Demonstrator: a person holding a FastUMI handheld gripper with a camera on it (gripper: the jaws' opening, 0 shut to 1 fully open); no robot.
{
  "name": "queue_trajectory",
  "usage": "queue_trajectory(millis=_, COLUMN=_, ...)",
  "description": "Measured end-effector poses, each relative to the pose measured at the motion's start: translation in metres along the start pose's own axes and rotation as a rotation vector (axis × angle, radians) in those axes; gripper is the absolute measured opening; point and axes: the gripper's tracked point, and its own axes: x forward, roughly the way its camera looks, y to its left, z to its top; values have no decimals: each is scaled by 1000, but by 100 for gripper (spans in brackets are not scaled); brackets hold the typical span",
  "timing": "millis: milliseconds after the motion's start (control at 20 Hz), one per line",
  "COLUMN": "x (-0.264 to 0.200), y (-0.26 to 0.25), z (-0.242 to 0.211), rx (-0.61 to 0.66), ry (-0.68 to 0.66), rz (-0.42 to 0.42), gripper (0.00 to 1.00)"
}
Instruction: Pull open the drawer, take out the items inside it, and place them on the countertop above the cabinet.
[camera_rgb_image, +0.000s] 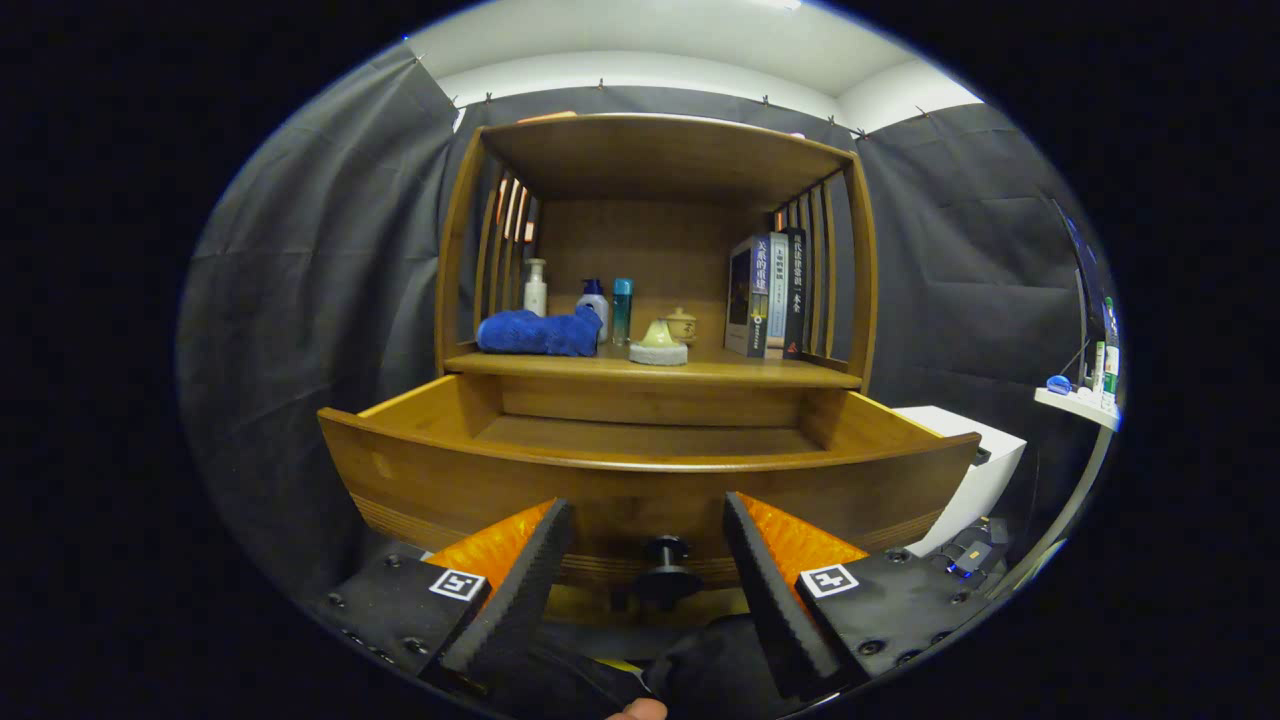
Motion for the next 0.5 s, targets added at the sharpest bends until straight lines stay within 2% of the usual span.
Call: queue_trajectory(millis=500, x=19, y=-18, z=-10, rx=24, ry=24, rz=-2, gripper=98)
